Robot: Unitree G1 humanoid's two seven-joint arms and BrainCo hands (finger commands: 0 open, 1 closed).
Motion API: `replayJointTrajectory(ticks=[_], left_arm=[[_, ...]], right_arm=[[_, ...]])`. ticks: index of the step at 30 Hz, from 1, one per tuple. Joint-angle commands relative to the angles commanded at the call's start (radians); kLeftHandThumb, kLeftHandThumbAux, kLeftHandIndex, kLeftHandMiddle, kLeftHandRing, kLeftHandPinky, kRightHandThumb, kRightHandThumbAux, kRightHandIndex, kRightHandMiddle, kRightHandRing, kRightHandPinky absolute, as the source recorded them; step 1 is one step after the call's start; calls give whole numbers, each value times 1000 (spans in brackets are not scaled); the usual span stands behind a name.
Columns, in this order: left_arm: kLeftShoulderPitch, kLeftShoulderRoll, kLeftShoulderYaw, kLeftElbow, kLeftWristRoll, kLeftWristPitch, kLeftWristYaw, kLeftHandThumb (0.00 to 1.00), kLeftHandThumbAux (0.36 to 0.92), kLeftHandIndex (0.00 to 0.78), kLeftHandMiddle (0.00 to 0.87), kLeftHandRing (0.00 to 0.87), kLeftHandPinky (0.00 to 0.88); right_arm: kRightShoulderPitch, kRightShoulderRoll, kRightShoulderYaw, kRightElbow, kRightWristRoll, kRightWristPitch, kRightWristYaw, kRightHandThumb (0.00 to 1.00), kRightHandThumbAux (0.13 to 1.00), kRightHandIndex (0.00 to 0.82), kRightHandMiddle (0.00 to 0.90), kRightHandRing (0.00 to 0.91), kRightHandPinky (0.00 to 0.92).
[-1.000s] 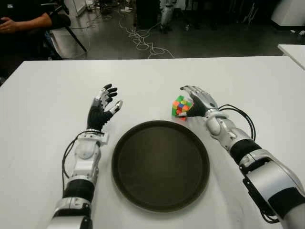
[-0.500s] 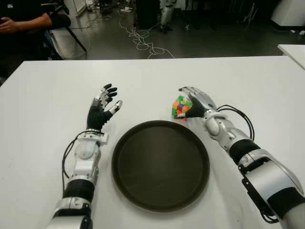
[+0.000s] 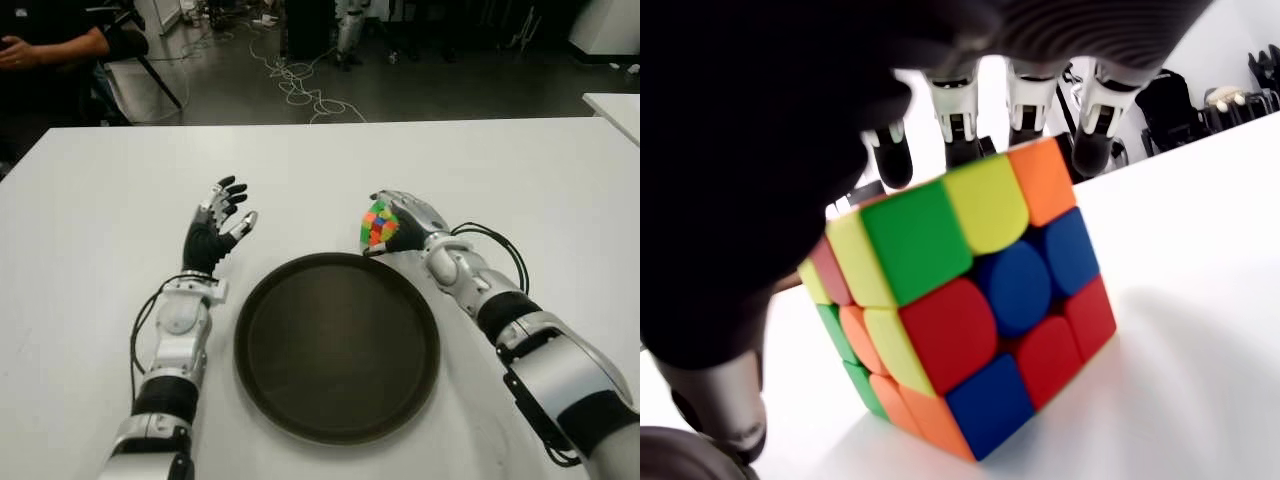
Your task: Pick up the Rubik's Cube and put it in the plate
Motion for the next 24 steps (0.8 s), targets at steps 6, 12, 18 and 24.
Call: replayJointTrajectory(ticks=[6, 12, 18, 24], left_arm=[[3, 2, -5, -8, 17, 5, 16, 45, 739, 141, 213, 170, 111], [6, -1, -7, -16, 25, 7, 29, 45, 743, 140, 214, 172, 102], [7, 0, -9, -20, 31, 13, 37, 28, 735, 134, 206, 165, 98], [8, 1, -10, -22, 36, 17, 47, 38, 731, 141, 209, 167, 94]], right_arm=[[-10, 10, -26, 28, 35, 17, 30, 0, 699, 43, 46, 82, 120], [-13, 15, -47, 39, 58, 28, 43, 0, 702, 57, 48, 66, 89], [-14, 16, -63, 46, 78, 35, 46, 0, 701, 60, 48, 52, 59], [-14, 19, -79, 47, 90, 32, 43, 0, 719, 61, 46, 43, 55]])
